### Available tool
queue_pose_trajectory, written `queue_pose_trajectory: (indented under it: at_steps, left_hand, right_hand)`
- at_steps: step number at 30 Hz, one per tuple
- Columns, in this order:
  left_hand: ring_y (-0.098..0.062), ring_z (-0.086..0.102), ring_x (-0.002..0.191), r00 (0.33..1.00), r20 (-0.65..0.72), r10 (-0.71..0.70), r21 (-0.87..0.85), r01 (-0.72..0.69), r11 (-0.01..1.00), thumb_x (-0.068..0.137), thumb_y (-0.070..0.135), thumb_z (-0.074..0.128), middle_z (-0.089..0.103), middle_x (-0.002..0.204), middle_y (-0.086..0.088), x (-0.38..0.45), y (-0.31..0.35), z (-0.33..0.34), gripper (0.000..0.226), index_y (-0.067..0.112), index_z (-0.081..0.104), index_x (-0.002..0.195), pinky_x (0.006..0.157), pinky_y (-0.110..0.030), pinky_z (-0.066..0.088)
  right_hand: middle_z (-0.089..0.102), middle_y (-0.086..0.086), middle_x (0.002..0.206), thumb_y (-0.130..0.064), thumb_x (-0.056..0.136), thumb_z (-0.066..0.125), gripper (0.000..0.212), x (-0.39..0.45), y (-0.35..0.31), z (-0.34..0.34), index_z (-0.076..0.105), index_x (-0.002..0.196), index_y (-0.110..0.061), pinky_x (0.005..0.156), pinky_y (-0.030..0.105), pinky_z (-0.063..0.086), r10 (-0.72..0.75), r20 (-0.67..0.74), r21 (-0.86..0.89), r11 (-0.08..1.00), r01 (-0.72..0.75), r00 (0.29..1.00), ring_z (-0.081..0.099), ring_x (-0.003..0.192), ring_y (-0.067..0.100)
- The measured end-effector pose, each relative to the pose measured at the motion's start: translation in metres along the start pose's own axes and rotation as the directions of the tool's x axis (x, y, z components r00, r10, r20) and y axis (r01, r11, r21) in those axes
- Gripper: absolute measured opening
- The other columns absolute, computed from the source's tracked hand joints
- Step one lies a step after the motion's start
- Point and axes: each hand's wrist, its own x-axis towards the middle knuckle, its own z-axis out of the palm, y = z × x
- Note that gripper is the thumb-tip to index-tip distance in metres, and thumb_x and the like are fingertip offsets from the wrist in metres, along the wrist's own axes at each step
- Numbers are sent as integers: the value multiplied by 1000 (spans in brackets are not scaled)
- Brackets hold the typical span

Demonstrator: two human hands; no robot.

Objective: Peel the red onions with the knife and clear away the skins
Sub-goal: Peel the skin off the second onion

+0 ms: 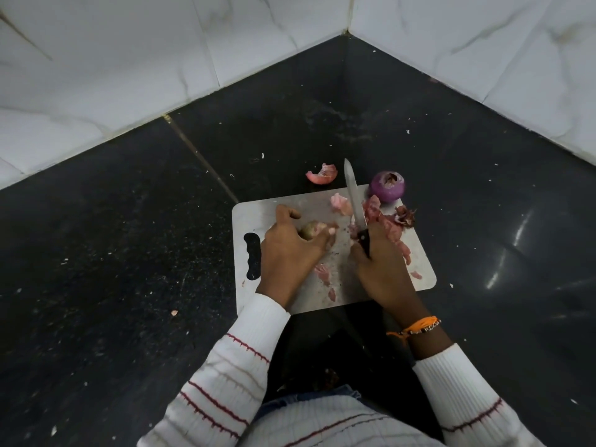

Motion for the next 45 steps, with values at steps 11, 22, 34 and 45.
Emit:
queue_pose_trajectory:
  at_steps: [11,22,34,45]
  left_hand:
    - [-15,61,81,956,265,129,48,-147,988,84,18,65,61,95,4,-6,-3,-4,40,22,50,121,74,-25,48]
    - [-17,43,110,935,75,346,206,-354,912,74,29,74,60,117,2,-5,-8,13,41,21,62,113,86,-20,32]
    - [-24,39,112,930,134,342,321,-367,873,89,23,56,54,130,2,-7,1,20,44,24,51,132,92,-28,27]
    - [-23,50,112,928,109,356,211,-372,904,86,3,55,56,124,-12,-5,-5,25,39,7,57,125,90,-11,30]
  right_hand:
    - [56,-5,106,-17,90,57,27,5,3,14,50,115,-11,76,21,38,-17,-46,89,996,21,999,50,91,7]
    - [48,-14,75,-21,99,34,23,-20,8,2,53,104,-10,63,18,32,-14,-11,170,985,16,1000,44,67,-1]
    - [56,10,88,-20,99,30,30,-38,-4,-4,38,124,-6,65,36,45,26,111,-321,947,11,993,57,77,25]
    - [63,9,106,-19,98,34,25,-18,-25,4,39,120,-8,70,30,38,56,118,-482,876,7,991,63,94,26]
